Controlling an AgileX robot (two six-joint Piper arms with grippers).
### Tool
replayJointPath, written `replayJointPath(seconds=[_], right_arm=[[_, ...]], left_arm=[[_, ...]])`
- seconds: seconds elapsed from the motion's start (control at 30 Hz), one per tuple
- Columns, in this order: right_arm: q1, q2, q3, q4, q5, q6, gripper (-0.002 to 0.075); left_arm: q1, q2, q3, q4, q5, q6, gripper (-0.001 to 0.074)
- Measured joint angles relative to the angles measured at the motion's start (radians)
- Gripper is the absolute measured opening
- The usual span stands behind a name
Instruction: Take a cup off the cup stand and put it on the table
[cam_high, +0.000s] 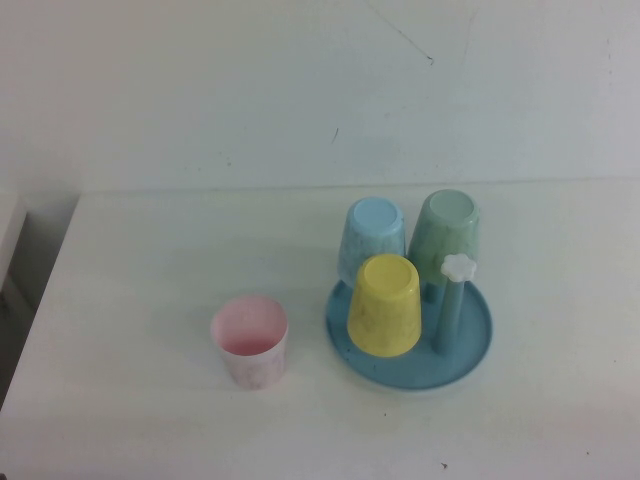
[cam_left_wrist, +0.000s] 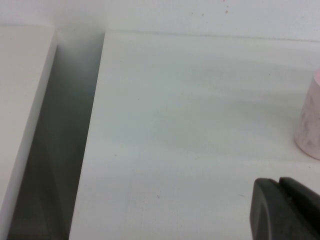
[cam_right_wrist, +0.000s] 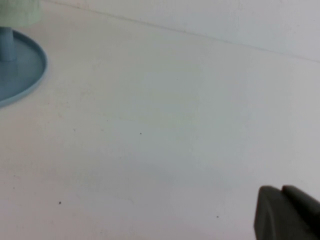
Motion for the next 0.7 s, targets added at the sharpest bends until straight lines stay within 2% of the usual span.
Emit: replayJointPath(seconds=[0.7], right_arm=[[-0.006,0.0,0.0,0.054,0.0,0.049,0.0]], left_arm=[[0.0,0.0,0.0,0.0,0.0,0.0,-0.0002]])
